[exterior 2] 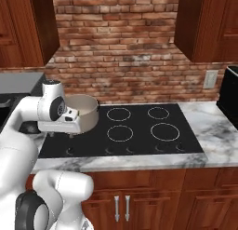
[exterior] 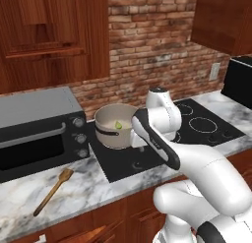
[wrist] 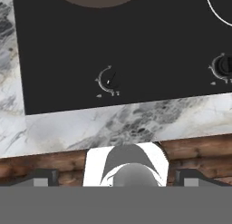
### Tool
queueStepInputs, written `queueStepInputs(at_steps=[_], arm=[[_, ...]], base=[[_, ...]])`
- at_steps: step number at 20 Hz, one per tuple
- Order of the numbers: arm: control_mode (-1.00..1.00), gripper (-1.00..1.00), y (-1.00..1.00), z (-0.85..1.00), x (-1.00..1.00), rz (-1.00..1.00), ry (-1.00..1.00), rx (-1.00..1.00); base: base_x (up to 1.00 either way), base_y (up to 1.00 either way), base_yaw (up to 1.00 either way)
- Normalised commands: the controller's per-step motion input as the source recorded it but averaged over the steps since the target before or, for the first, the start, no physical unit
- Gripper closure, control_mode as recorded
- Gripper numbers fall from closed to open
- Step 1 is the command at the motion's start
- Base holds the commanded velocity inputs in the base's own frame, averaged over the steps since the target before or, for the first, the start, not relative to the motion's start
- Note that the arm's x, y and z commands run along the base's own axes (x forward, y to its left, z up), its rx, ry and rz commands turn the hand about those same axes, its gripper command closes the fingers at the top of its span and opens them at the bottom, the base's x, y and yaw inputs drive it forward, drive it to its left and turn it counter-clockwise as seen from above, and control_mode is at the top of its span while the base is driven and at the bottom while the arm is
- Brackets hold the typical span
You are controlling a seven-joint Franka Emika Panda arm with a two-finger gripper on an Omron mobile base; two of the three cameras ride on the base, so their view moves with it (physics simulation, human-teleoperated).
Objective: Put the eggplant and lemon wedge in the pot. Retrieve the spatula and lightly stir the vegetables in the pot.
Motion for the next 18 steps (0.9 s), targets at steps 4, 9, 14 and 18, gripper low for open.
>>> queueStepInputs(at_steps=[4, 9, 14, 18], arm=[[1.00, -1.00, 0.00, 0.00, 0.00, 0.00, 0.00, 0.00], [1.00, -1.00, 0.00, 0.00, 0.00, 0.00, 0.00, 0.00], [1.00, -1.00, 0.00, 0.00, 0.00, 0.00, 0.00, 0.00], [1.00, -1.00, 0.00, 0.00, 0.00, 0.00, 0.00, 0.00]], base=[[-0.36, -0.23, 0.05], [-0.43, 0.29, 0.23], [-0.62, 0.51, 0.36], [-0.65, 0.54, 0.40]])
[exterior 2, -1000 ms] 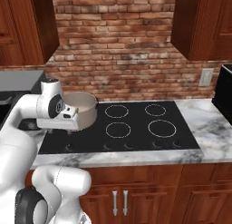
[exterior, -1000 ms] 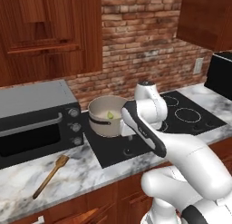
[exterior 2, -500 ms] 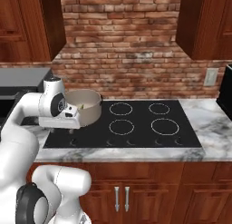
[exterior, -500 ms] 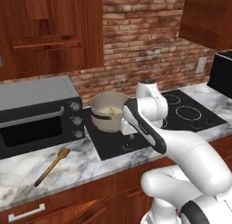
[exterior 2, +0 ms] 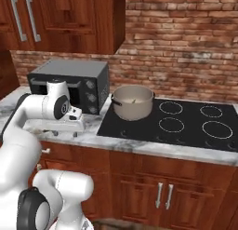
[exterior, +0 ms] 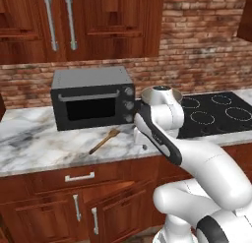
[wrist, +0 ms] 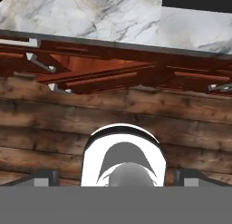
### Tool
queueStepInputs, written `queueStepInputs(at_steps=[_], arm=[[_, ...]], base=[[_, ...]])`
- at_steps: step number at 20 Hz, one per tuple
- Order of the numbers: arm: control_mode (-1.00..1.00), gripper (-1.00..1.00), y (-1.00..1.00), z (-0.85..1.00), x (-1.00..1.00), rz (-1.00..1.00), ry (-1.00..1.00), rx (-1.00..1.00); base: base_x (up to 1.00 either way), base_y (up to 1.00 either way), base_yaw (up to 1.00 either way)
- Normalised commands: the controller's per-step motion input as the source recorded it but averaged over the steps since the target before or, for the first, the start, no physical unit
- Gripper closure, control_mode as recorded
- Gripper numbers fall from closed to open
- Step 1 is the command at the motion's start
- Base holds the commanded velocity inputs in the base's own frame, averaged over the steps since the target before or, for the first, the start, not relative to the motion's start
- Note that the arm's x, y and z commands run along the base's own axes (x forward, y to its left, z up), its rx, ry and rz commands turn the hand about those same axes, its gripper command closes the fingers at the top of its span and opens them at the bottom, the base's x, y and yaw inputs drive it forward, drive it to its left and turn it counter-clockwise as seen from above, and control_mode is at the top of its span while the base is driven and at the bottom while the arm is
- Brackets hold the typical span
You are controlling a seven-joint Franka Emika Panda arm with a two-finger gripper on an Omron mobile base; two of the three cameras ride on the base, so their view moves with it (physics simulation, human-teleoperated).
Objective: Put the eggplant and lemon wedge in the pot. Retrieve the spatula and lightly stir the vegetables in the pot.
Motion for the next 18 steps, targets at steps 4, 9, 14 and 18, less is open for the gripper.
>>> queueStepInputs(at_steps=[4, 9, 14, 18], arm=[[1.00, -1.00, 0.00, 0.00, 0.00, 0.00, 0.00, 0.00], [1.00, -1.00, 0.00, 0.00, 0.00, 0.00, 0.00, 0.00], [1.00, -1.00, 0.00, 0.00, 0.00, 0.00, 0.00, 0.00], [1.00, -1.00, 0.00, 0.00, 0.00, 0.00, 0.00, 0.00]], base=[[0.04, 0.60, 0.34], [0.34, 0.71, 0.32], [0.61, 0.35, 0.17], [0.78, 0.00, 0.07]])
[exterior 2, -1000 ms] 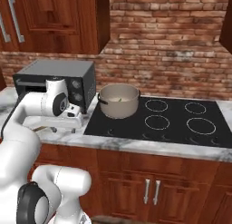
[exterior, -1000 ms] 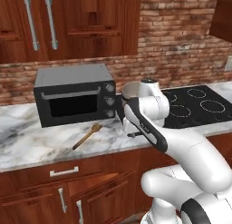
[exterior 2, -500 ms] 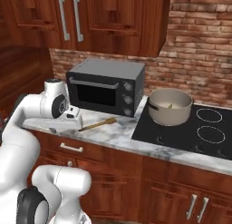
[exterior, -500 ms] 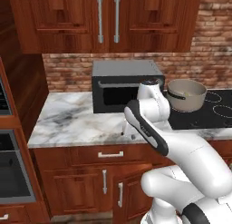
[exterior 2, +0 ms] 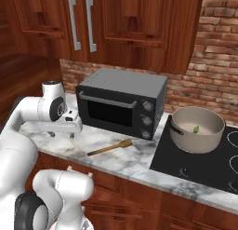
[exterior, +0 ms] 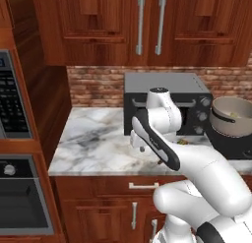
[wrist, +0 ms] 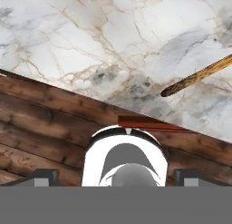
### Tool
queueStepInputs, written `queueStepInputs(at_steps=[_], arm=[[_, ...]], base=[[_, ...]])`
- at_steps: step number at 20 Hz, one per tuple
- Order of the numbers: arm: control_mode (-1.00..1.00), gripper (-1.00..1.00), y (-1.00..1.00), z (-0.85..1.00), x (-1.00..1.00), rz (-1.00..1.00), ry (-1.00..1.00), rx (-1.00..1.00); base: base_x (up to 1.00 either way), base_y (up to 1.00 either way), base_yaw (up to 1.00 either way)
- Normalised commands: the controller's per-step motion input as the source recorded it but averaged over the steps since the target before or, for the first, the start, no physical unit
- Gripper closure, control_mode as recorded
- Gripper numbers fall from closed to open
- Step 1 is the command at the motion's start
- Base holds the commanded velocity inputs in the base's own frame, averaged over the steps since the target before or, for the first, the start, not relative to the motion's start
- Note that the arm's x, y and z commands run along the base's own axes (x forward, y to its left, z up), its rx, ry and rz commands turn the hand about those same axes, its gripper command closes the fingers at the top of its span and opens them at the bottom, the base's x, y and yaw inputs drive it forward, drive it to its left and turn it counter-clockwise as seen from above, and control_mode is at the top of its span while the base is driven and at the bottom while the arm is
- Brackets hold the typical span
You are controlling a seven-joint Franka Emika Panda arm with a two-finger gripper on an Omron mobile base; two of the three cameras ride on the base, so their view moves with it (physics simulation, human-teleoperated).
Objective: Put the eggplant and lemon wedge in the pot. Retrieve the spatula and lightly stir the vegetables in the pot.
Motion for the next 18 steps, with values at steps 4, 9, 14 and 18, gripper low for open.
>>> queueStepInputs(at_steps=[4, 9, 14, 18], arm=[[1.00, -1.00, 0.00, 0.00, 0.00, 0.00, 0.00, 0.00], [1.00, -1.00, 0.00, 0.00, 0.00, 0.00, 0.00, 0.00], [1.00, -1.00, 0.00, 0.00, 0.00, 0.00, 0.00, 0.00], [1.00, -1.00, 0.00, 0.00, 0.00, 0.00, 0.00, 0.00]], base=[[0.78, 0.00, 0.02], [0.61, 0.06, 0.00], [0.36, 0.10, -0.12], [0.54, 0.70, -0.29]])
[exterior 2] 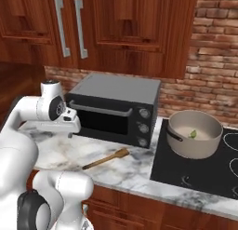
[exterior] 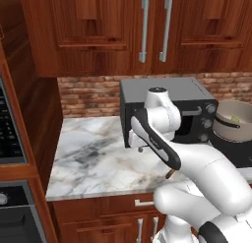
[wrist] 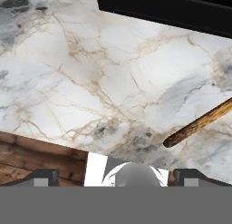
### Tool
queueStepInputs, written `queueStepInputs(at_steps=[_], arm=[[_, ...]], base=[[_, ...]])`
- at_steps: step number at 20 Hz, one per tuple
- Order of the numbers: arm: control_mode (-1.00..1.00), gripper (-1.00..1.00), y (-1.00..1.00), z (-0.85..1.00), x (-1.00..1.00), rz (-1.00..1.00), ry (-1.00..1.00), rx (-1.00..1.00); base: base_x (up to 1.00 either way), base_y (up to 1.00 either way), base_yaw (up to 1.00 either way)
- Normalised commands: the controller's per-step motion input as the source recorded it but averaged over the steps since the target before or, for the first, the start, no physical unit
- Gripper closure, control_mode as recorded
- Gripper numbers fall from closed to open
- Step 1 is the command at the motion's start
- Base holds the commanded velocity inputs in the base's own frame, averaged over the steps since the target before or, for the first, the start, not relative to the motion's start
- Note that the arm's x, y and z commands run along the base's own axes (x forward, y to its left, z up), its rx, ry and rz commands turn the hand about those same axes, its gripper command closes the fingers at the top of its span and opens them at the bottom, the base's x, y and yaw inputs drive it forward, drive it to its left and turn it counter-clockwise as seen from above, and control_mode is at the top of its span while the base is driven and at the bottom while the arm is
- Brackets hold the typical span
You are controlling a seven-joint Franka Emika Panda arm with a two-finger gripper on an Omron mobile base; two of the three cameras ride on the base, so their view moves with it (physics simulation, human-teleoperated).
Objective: Put the eggplant and lemon wedge in the pot. Retrieve the spatula and lightly stir the vegetables in the pot.
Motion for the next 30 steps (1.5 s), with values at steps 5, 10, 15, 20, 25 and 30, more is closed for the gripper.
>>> queueStepInputs(at_steps=[5, 10, 15, 20, 25, 30], arm=[[1.00, -1.00, 0.00, 0.00, 0.00, 0.00, 0.00, 0.00], [1.00, -1.00, 0.00, 0.00, 0.00, 0.00, 0.00, 0.00], [1.00, -1.00, 0.00, 0.00, 0.00, 0.00, 0.00, 0.00], [1.00, -1.00, 0.00, 0.00, 0.00, 0.00, 0.00, 0.00], [1.00, -1.00, 0.00, 0.00, 0.00, 0.00, 0.00, 0.00], [1.00, -1.00, 0.00, 0.00, 0.00, 0.00, 0.00, 0.00]], base=[[0.47, 0.72, -0.34], [0.18, 0.17, -0.08], [-0.57, -0.14, -0.23], [-0.36, -0.06, -0.22], [-0.04, -0.06, -0.36], [0.00, -0.30, -0.23]])
